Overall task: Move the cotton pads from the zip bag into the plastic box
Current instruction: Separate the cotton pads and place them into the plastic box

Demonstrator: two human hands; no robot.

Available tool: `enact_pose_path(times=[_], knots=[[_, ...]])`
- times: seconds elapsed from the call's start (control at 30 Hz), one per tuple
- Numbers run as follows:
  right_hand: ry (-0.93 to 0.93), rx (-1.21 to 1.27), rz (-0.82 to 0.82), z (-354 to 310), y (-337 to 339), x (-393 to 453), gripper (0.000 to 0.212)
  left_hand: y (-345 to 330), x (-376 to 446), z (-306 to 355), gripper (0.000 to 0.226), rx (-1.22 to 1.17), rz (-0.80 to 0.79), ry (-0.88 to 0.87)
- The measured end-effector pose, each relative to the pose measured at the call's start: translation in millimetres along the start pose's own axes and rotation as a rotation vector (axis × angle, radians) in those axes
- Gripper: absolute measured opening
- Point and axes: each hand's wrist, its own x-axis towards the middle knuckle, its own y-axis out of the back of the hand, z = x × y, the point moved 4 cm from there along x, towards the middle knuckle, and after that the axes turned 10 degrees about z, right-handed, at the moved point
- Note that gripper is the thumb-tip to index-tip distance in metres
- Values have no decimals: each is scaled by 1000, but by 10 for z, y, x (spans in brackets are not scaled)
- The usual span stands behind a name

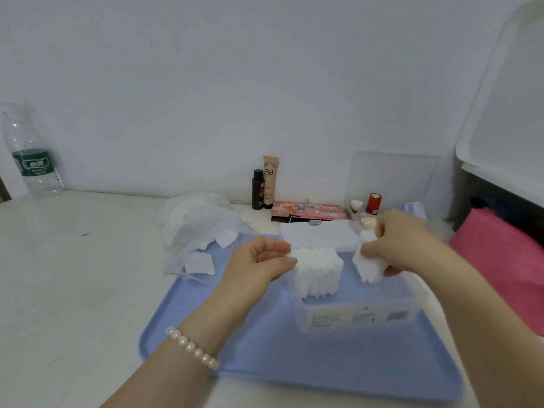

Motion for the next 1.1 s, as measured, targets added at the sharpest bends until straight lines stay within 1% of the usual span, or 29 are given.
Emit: enact_pose_path(times=[0.1,0.2,0.33,0.43,0.5,0.77,0.83,0.93,1.03,1.1], knots=[[45,-162,16,36,-223,28,20,-26,-7,-46,26,38,-12,17],[73,-232,-1,47,-369,30,25,-57,-19,-67,34,40,-32,37],[109,-253,16,18,-455,17,38,-55,-20,-71,32,41,-44,52],[97,-159,-14,2,-473,5,38,-58,-27,-60,29,29,-56,61],[74,-75,-49,-17,-467,-7,37,-62,-29,-60,30,28,-61,65],[-62,123,-224,27,-401,14,27,-47,-12,-79,29,16,-56,90],[-77,142,-255,27,-399,2,24,-42,-7,-81,28,18,-57,91],[-87,163,-287,9,-429,-17,32,-43,-2,-88,28,18,-56,87],[-42,145,-301,-22,-439,-31,35,-43,-3,-84,28,9,-76,85],[-22,117,-291,-20,-434,-43,37,-27,-7,-45,26,44,-93,59]])
